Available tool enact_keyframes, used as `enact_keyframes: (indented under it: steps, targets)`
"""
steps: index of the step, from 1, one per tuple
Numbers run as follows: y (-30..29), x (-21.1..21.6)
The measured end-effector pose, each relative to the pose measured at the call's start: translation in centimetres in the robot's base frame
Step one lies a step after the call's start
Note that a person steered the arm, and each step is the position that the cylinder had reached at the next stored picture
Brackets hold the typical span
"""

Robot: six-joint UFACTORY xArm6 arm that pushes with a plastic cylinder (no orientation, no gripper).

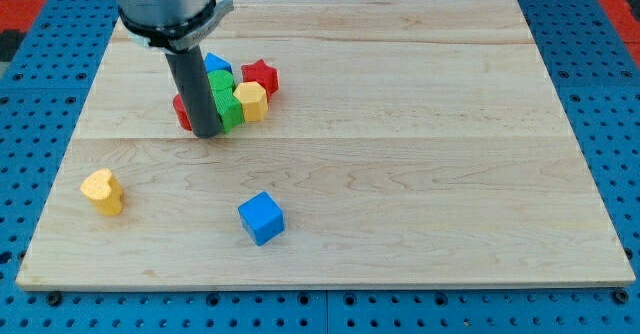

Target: Keep the blue cube parallel to the yellow heart

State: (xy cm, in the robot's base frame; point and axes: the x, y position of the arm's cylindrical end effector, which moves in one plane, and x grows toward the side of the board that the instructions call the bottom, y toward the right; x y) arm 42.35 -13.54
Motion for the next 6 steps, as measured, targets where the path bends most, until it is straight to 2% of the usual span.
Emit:
enact_keyframes:
  steps: [1,2,3,4,5,6]
  targets:
    - [0.8,1.9]
    - [-2.4,7.1]
    - [-1.3,12.9]
    - [4.0,17.9]
    - [8.0,17.5]
    - [5.0,15.5]
